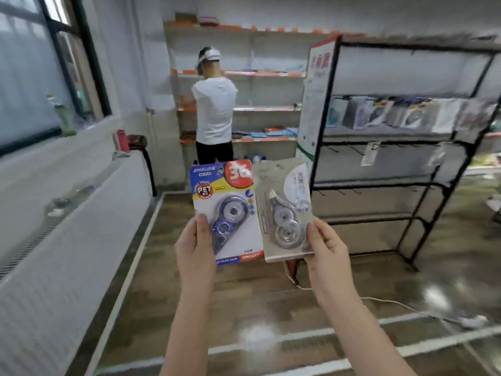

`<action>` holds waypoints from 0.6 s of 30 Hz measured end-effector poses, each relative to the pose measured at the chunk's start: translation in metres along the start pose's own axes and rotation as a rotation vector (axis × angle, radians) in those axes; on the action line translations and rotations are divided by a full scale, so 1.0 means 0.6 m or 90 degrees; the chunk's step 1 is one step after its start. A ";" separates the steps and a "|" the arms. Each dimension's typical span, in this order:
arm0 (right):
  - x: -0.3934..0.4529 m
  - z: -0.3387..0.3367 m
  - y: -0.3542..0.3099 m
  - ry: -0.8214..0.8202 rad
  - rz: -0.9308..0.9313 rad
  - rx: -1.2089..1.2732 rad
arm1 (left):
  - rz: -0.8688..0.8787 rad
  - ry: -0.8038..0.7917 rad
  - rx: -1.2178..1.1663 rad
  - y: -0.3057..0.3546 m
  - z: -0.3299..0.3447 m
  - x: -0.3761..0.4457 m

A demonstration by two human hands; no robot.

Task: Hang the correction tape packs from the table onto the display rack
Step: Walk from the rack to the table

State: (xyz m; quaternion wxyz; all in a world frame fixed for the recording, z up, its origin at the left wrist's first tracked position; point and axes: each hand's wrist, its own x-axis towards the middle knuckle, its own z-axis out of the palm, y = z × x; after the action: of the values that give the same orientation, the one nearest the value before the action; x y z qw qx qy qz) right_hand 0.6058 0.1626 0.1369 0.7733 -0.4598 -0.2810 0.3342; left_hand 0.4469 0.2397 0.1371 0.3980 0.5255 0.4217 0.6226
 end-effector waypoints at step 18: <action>0.413 -0.476 -0.202 0.268 -0.146 -0.057 | 0.081 -0.275 -0.096 -0.003 0.715 -0.038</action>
State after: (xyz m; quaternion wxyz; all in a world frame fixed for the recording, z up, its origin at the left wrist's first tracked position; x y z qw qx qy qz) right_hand 1.0023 0.1627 0.1575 0.8266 -0.5181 -0.1785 0.1282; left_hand 0.8746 0.2646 0.1676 0.4768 0.6410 0.2451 0.5493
